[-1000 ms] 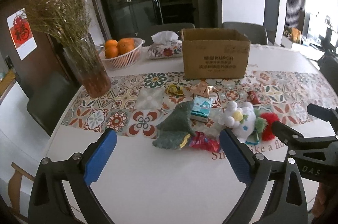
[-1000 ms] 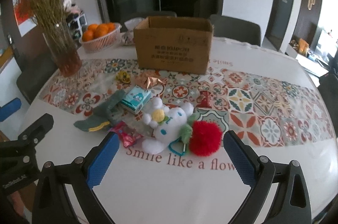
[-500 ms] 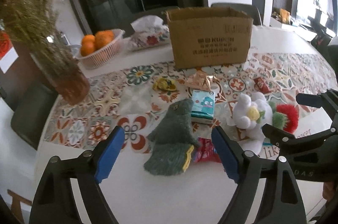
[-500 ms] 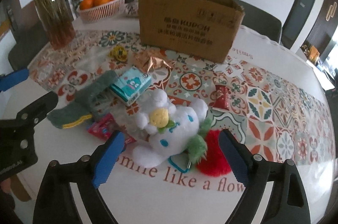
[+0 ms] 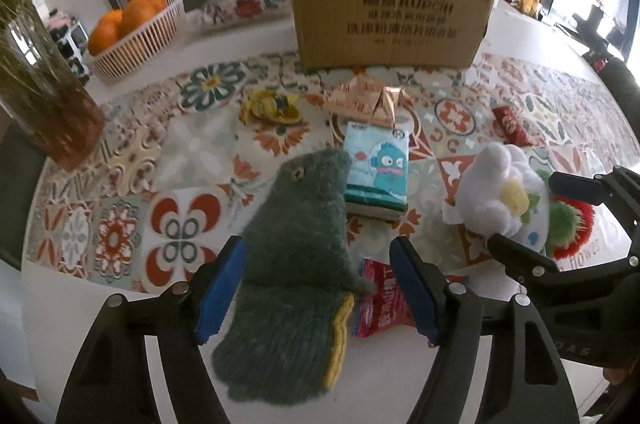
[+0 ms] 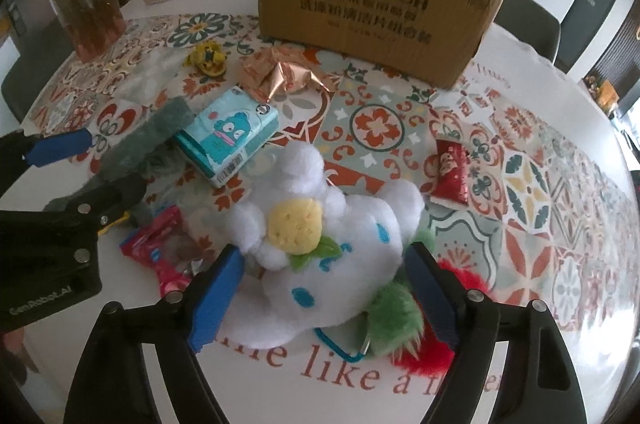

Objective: Organize soft objects
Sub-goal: 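Grasp the white plush toy with the right tool while the left tool grasps the green glove, then carry the plush toy and green glove to the cardboard box and release both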

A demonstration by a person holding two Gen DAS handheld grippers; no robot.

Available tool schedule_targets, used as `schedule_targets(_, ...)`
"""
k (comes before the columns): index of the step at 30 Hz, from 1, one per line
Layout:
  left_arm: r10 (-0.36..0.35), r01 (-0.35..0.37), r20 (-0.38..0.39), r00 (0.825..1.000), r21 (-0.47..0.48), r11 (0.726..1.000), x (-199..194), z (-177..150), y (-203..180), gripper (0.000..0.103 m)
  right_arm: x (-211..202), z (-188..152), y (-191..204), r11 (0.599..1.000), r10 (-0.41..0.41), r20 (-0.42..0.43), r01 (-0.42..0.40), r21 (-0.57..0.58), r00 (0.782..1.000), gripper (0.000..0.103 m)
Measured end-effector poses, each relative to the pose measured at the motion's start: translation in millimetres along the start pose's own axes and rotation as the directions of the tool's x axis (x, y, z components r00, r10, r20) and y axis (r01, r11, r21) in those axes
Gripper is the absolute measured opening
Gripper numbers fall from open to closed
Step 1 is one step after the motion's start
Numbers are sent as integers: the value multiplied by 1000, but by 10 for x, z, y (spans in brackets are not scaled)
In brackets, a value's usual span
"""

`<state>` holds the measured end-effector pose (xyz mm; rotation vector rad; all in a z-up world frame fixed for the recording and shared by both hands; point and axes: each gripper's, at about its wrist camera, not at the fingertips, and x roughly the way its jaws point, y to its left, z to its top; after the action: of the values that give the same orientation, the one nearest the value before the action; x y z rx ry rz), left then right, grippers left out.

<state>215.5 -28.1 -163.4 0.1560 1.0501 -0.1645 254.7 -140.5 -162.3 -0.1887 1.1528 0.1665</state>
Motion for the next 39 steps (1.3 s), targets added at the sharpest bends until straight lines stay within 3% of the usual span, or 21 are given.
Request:
schedule_targets(10,-8,6,-92,996,-24,1000,371,52,30,54,201,118,-34,1000,-3,-14,3,14,1000,80)
schedule_targets(18,-31,24,-127,991,-51,998,493,49,56,22,196,115,-54,1000,2,-2,-2,31,1000,72)
schedule_targets(23,-37,31,-104,994,-59,998,415,19,48,10,117,61,-87,998,15,16,-16,68,1000,69)
schedule_targets(39,-84,90,74,994,-91,992,-329,35,64,8,-625,24,-149,991,-4,199,-23,134,980,68)
